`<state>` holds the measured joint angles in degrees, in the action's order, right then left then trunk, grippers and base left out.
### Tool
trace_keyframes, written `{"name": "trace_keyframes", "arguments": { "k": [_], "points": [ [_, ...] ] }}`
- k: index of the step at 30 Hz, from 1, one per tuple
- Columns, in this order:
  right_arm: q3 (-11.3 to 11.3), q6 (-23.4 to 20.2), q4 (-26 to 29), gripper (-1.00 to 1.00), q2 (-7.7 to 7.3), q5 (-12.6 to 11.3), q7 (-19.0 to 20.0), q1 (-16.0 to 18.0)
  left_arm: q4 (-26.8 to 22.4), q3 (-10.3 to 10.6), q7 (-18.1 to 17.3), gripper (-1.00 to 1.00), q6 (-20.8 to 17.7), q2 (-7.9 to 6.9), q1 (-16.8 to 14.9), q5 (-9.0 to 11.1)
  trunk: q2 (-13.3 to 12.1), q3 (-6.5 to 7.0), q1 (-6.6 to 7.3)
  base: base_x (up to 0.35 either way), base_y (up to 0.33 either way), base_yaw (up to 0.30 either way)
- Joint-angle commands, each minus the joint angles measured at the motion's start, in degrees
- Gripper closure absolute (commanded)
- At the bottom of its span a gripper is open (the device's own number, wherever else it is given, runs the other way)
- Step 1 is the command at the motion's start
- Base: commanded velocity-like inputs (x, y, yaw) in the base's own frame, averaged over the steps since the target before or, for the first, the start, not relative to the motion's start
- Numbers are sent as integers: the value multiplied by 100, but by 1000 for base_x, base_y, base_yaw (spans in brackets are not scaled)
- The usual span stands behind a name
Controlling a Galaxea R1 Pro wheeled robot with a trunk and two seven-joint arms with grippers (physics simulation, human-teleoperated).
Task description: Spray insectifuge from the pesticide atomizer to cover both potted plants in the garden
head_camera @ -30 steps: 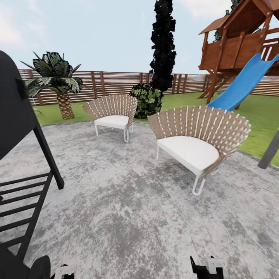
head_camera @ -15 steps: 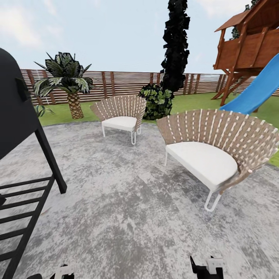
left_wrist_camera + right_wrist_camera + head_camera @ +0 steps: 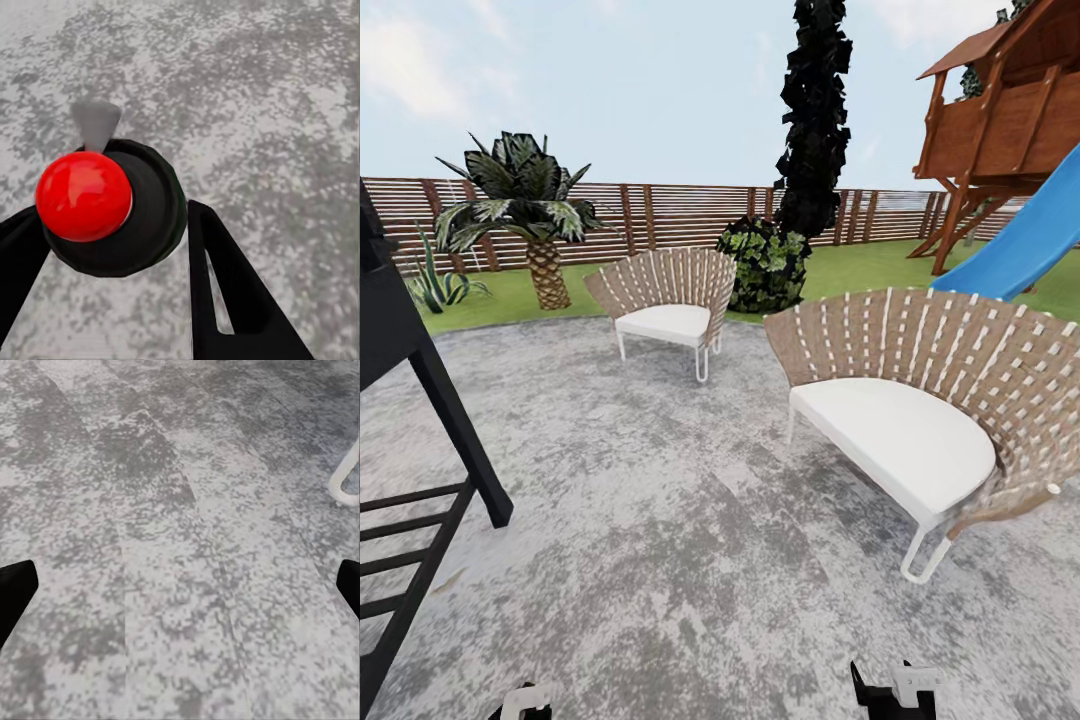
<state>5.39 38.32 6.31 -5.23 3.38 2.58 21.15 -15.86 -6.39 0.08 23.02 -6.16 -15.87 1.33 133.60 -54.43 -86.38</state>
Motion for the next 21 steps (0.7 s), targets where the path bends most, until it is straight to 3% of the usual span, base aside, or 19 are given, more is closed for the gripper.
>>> {"name": "trace_keyframes", "arguments": {
  "k": [1, 14, 21],
  "points": [
    [50, 18, -3, -100, 1, 34, 28, 3, 5, -3, 1, 100, 19, 0, -3, 12, 2, -5, -2, 339, -1, 0],
    [50, 18, -2, -100, 5, 35, 23, 3, 7, -3, 1, 100, 19, 0, -3, 13, 2, -5, -2, 339, 0, 5],
    [50, 18, 1, -100, 5, 33, 23, 3, 6, -3, 1, 100, 19, 0, -3, 12, 2, -5, -2, 339, 0, 172]
  ]
}}
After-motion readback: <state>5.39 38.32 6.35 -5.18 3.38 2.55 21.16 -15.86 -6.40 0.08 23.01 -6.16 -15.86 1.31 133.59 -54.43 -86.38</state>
